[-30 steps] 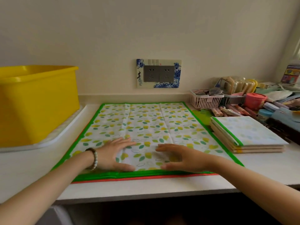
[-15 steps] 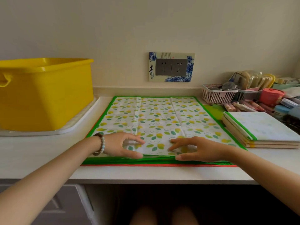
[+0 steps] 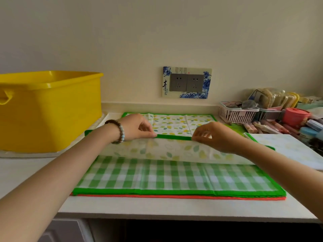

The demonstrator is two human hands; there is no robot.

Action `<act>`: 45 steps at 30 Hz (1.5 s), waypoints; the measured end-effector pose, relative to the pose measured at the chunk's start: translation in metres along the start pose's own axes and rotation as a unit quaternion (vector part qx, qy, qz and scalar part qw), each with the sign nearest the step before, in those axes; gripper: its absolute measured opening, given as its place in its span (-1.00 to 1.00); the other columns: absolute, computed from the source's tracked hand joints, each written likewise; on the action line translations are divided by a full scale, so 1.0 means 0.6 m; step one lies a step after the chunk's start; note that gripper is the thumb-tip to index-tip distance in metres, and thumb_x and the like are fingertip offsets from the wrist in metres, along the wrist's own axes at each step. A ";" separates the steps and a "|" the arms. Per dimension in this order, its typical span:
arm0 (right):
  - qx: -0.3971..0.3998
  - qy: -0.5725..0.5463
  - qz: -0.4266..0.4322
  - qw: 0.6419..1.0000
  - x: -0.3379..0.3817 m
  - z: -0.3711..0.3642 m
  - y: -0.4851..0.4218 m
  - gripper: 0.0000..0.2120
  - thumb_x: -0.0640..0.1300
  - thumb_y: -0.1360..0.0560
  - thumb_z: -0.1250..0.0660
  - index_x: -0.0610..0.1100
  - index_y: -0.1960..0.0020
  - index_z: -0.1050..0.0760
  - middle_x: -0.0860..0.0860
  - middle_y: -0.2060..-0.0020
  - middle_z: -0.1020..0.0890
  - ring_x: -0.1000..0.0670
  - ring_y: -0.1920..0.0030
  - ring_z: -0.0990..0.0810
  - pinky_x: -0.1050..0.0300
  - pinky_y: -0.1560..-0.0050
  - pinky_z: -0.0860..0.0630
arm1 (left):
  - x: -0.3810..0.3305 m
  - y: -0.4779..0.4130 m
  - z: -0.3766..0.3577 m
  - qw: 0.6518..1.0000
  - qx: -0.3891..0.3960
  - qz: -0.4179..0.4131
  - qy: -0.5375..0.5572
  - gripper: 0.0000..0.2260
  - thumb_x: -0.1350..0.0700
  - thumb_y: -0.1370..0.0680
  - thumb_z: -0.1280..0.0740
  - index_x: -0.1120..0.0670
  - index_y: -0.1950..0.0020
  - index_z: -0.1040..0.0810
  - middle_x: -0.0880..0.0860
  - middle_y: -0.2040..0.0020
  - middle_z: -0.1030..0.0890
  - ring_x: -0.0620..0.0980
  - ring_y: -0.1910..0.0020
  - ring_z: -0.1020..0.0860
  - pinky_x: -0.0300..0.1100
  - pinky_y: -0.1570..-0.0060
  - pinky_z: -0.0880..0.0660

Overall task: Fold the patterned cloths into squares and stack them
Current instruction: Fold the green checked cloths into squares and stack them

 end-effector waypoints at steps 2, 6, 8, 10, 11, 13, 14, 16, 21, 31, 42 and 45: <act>-0.062 0.027 -0.015 0.998 -0.008 0.008 -0.025 -0.82 0.00 -0.53 -0.30 -0.04 -0.02 -0.62 0.06 0.08 -0.67 0.09 0.14 -0.61 0.14 0.02 -0.56 | -0.010 -0.015 0.017 0.996 -0.067 0.009 -0.066 -0.82 -0.11 -0.49 -0.35 -0.03 0.11 -0.64 -0.10 0.10 -0.65 -0.12 0.08 -0.58 -0.13 -0.05 -0.51; -0.154 0.046 -0.037 0.986 -0.036 -0.006 -0.073 -0.81 -0.02 -0.54 -0.28 -0.07 -0.02 -0.62 0.02 0.09 -0.68 -0.03 0.12 -0.62 0.08 0.08 -0.53 | -0.022 -0.038 0.011 0.959 -0.207 -0.016 -0.195 -0.71 -0.12 -0.53 -0.27 -0.09 -0.22 -0.53 -0.04 -0.22 -0.55 -0.04 -0.25 -0.42 -0.15 -0.24 -0.30; -0.188 0.051 -0.047 0.980 -0.057 -0.019 -0.099 -0.82 -0.01 -0.53 -0.29 -0.06 0.02 -0.63 0.01 0.14 -0.69 -0.08 0.11 -0.61 0.06 0.01 -0.50 | -0.016 -0.051 -0.011 0.958 -0.209 -0.039 -0.192 -0.59 -0.17 -0.54 -0.21 -0.10 -0.37 -0.38 -0.05 -0.40 -0.38 -0.04 -0.41 -0.26 -0.12 -0.41 -0.11; -0.213 0.058 -0.057 0.974 -0.079 -0.031 -0.125 -0.82 0.00 -0.53 -0.29 -0.04 0.03 -0.62 0.02 0.16 -0.69 -0.10 0.09 -0.59 0.05 -0.07 -0.45 | -0.005 -0.065 -0.040 0.967 -0.172 -0.039 -0.183 -0.51 -0.22 -0.55 -0.15 -0.12 -0.45 -0.24 -0.07 -0.49 -0.22 -0.05 -0.48 -0.12 -0.10 -0.47 0.03; -0.221 0.060 -0.061 0.972 -0.087 -0.036 -0.137 -0.82 0.01 -0.53 -0.29 -0.04 0.02 -0.62 0.02 0.15 -0.68 -0.11 0.08 -0.58 0.05 -0.10 -0.41 | 0.001 -0.070 -0.055 0.972 -0.147 -0.035 -0.178 -0.48 -0.25 -0.55 -0.11 -0.13 -0.47 -0.19 -0.08 -0.51 -0.17 -0.06 -0.50 -0.07 -0.08 -0.48 0.06; -0.231 0.056 -0.063 0.969 -0.099 -0.043 -0.159 -0.82 0.00 -0.53 -0.29 -0.06 0.02 -0.61 0.01 0.15 -0.68 -0.10 0.09 -0.57 0.07 -0.12 -0.35 | 0.016 -0.081 -0.088 0.983 -0.089 -0.019 -0.161 -0.44 -0.30 -0.54 -0.06 -0.15 -0.50 -0.10 -0.09 -0.53 -0.09 -0.07 -0.51 0.00 -0.02 -0.49 0.10; -0.234 0.054 -0.061 0.969 -0.103 -0.047 -0.169 -0.82 -0.01 -0.53 -0.29 -0.07 0.03 -0.61 0.01 0.15 -0.68 -0.10 0.10 -0.57 0.08 -0.12 -0.33 | 0.024 -0.086 -0.102 0.986 -0.062 -0.008 -0.156 -0.41 -0.33 -0.52 -0.05 -0.17 -0.51 -0.06 -0.09 -0.54 -0.05 -0.07 -0.52 0.03 0.01 -0.49 0.12; -0.236 0.053 -0.056 0.969 -0.107 -0.052 -0.188 -0.83 -0.03 -0.54 -0.29 -0.08 0.03 -0.61 0.00 0.15 -0.68 -0.10 0.09 -0.58 0.08 -0.10 -0.32 | 0.039 -0.098 -0.125 0.986 -0.021 0.016 -0.162 -0.36 -0.37 -0.50 -0.02 -0.18 -0.51 0.01 -0.08 -0.55 0.04 -0.05 -0.52 0.08 0.04 -0.48 0.17; -0.222 0.027 -0.064 0.973 -0.098 -0.081 -0.202 -0.74 0.00 -0.56 -0.23 -0.05 -0.19 -0.53 0.02 -0.13 -0.60 -0.05 -0.17 -0.52 0.06 -0.27 -0.30 | 0.075 -0.126 -0.160 0.985 0.016 0.067 -0.161 -0.31 -0.37 -0.50 0.01 -0.13 -0.53 0.15 -0.06 -0.56 0.15 -0.01 -0.53 0.15 0.07 -0.47 0.21; -0.012 0.001 -0.107 0.994 -0.067 -0.216 -0.192 -0.57 0.13 -0.60 -0.05 0.04 -0.42 -0.31 0.03 -0.43 -0.33 0.01 -0.42 -0.28 0.08 -0.43 -0.16 | 0.111 -0.140 -0.193 0.983 0.045 0.122 -0.133 -0.38 -0.33 -0.54 0.08 -0.10 -0.54 0.07 -0.07 -0.56 0.13 -0.02 -0.53 0.16 0.07 -0.47 0.19; 0.065 0.063 -0.186 0.978 -0.197 -0.182 -0.129 -0.44 0.29 -0.57 0.13 0.16 -0.52 0.04 0.09 -0.54 0.01 0.04 -0.53 0.05 0.01 -0.50 0.11 | 0.118 -0.139 -0.197 0.979 0.057 0.126 -0.151 -0.35 -0.36 -0.53 0.14 -0.10 -0.54 0.14 -0.09 -0.55 0.20 -0.01 -0.52 0.21 0.09 -0.47 0.21; 0.074 0.086 -0.241 0.964 -0.261 -0.149 -0.090 -0.43 0.29 -0.56 0.14 0.14 -0.53 0.06 0.08 -0.54 0.03 0.03 -0.53 0.05 -0.01 -0.51 0.10 | 0.120 -0.141 -0.200 0.978 0.054 0.125 -0.158 -0.35 -0.36 -0.52 0.15 -0.10 -0.54 0.14 -0.09 -0.55 0.19 -0.01 -0.52 0.20 0.09 -0.47 0.20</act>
Point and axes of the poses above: each hand's wrist, its own y-axis away from the middle knuckle, its own z-axis out of the back of the hand, x = y × z, the point moved 4 cm from there along -y, towards the middle knuckle
